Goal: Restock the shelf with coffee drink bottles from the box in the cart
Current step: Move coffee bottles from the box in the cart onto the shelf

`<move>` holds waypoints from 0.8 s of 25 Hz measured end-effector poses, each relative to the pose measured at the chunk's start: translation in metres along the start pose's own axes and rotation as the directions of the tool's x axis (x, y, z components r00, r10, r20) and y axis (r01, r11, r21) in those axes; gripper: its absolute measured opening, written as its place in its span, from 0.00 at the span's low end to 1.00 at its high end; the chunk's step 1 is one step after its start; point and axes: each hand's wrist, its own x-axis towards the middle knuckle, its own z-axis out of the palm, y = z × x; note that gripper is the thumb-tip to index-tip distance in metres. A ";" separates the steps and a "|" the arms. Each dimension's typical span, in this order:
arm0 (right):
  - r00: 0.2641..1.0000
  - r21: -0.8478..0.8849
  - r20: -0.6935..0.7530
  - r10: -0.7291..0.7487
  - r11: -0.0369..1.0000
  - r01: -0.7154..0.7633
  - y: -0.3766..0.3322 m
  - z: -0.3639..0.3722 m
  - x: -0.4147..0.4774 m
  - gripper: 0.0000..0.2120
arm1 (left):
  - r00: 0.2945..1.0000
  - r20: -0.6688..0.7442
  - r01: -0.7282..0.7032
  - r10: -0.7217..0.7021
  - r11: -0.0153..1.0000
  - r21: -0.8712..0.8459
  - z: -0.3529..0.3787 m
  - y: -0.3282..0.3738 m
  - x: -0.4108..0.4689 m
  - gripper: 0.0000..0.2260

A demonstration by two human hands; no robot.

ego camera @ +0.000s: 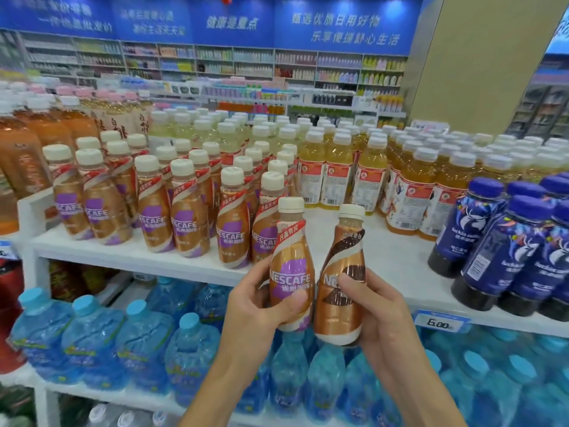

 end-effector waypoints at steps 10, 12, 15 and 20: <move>0.983 -0.061 -0.129 -0.127 0.991 0.120 -0.016 -0.016 0.008 0.21 | 0.967 -0.187 -0.087 0.171 0.918 0.386 0.046 -0.022 0.029 0.30; 0.981 -0.077 -0.148 -0.126 0.990 0.116 -0.019 -0.020 0.010 0.21 | 0.961 -0.214 -0.086 0.177 0.921 0.379 0.051 -0.027 0.028 0.31; 0.979 -0.081 -0.154 -0.137 0.989 0.126 -0.018 -0.022 0.012 0.21 | 0.947 -0.225 -0.110 0.229 0.890 0.442 0.051 -0.035 0.030 0.31; 0.981 -0.081 -0.145 -0.131 0.989 0.120 -0.010 -0.019 0.013 0.22 | 0.883 -0.225 -0.208 0.411 0.774 0.598 0.053 -0.050 0.033 0.31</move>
